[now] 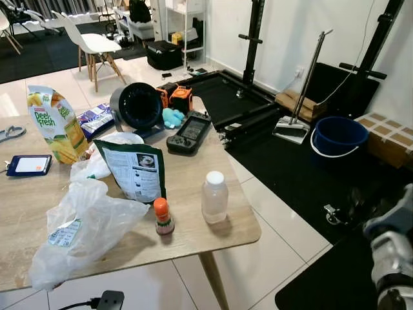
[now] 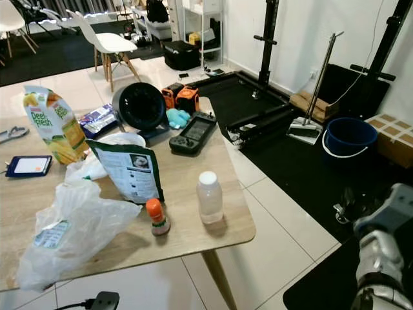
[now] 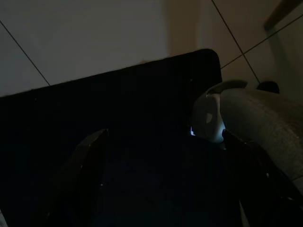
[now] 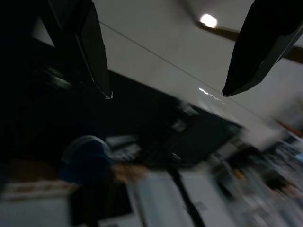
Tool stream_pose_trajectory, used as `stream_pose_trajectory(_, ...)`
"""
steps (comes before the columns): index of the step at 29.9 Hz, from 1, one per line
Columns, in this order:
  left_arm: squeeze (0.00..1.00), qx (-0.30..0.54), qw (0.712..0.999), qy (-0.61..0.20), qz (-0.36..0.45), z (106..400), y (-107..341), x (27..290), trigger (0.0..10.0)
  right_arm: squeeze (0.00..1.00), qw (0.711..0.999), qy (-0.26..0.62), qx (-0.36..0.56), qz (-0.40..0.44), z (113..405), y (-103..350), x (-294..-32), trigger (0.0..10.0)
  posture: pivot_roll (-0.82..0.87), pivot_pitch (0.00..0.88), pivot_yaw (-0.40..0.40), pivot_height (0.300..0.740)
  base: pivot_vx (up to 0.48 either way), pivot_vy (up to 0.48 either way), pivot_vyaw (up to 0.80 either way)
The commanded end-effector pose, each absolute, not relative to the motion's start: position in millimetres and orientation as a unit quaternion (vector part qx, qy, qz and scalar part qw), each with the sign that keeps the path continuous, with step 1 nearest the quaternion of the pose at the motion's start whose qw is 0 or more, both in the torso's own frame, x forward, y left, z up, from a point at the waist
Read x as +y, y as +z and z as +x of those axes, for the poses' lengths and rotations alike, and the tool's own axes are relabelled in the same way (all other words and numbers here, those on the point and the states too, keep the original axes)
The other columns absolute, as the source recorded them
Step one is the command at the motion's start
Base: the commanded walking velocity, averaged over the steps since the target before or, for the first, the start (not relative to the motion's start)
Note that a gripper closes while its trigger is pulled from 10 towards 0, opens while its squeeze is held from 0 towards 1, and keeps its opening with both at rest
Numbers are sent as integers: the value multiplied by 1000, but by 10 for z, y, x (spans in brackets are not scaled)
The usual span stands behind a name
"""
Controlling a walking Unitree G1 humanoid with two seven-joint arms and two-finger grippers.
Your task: Restocking fridge
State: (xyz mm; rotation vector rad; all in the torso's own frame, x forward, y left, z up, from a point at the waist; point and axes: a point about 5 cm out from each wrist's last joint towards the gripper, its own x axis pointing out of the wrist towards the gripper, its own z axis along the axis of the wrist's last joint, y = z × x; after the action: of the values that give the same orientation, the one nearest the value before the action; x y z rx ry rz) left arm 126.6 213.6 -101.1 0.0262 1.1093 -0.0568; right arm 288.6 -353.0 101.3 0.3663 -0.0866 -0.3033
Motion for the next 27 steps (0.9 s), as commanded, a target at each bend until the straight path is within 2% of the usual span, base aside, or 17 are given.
stream_pose_trajectory(1,0,533,845,-31,14,1226,-1024,2137,10000,275,963,-107,-88,229,2924,1101,-3484,10000,61,0,24,740,0,0,0)
stream_pose_trajectory(3,0,533,845,-31,15,1228,-1023,2139,10000,275,963,-84,-103,235,2944,1152,-3459,10000,61,0,25,740,0,0,0)
stream_pose_trajectory(5,0,533,845,-32,17,1228,-1021,2147,10000,1000,964,10,-131,232,2996,1261,-3293,10000,61,0,25,740,0,0,0)
stream_pose_trajectory(7,0,534,845,-33,18,1226,-1021,2152,10000,1000,961,84,-138,225,3027,1318,-3117,10000,62,0,24,740,0,0,0)
stream_pose_trajectory(11,0,534,845,-33,19,1223,-1022,2152,10000,1000,957,135,-136,217,3046,1344,-2969,10000,63,0,25,740,0,0,0)
stream_pose_trajectory(13,0,535,844,-34,19,1220,-1023,2149,10000,1000,944,218,-138,205,3061,1408,-2713,10000,66,0,24,740,0,0,0)
stream_pose_trajectory(15,0,536,843,-36,19,1214,-1026,2144,10000,1000,939,260,-129,185,3087,1431,-2514,10000,59,0,25,740,0,0,0)
stream_pose_trajectory(20,0,536,843,-39,19,1213,-1027,2135,10000,1000,937,282,-117,169,3108,1441,-2366,10000,61,0,25,740,0,0,0)
stream_pose_trajectory(21,0,536,843,-39,19,1214,-1028,2132,10000,0,936,287,-118,168,3113,1455,-2340,10000,61,0,25,740,0,0,0)
stream_pose_trajectory(27,0,535,843,-42,21,1221,-1027,2125,10000,0,912,356,-117,165,3085,1523,-2075,10000,65,0,27,740,0,0,0)
